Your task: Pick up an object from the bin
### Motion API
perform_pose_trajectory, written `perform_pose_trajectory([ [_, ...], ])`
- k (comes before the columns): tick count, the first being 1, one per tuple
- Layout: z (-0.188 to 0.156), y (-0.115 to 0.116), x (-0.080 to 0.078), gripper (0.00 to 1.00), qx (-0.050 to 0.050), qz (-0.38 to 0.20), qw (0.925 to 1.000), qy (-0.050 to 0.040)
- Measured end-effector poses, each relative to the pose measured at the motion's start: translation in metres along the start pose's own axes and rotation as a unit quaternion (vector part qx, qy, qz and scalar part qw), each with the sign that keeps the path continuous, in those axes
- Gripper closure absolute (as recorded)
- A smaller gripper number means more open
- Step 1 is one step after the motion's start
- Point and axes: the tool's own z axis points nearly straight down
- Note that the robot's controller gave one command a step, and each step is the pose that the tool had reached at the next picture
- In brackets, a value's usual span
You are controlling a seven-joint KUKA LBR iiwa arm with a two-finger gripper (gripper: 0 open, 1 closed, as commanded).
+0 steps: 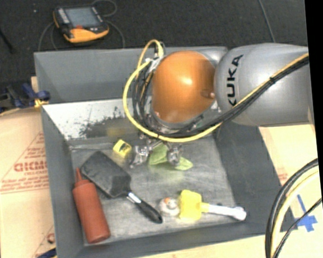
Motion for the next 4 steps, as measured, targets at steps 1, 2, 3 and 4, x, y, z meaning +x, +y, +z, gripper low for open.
perform_pose_trajectory([
  [1, 0.001, 0.001, -0.002, 0.00, -0.002, 0.000, 1.0000, -0.0007],
  [2, -0.013, -0.014, 0.032, 0.00, -0.002, -0.039, 0.9992, -0.0010],
  [3, 0.049, -0.019, 0.069, 1.00, 0.005, -0.019, 0.9998, 0.0001],
  [4, 0.049, -0.019, 0.069, 1.00, 0.005, -0.018, 0.9998, 0.0002],
])
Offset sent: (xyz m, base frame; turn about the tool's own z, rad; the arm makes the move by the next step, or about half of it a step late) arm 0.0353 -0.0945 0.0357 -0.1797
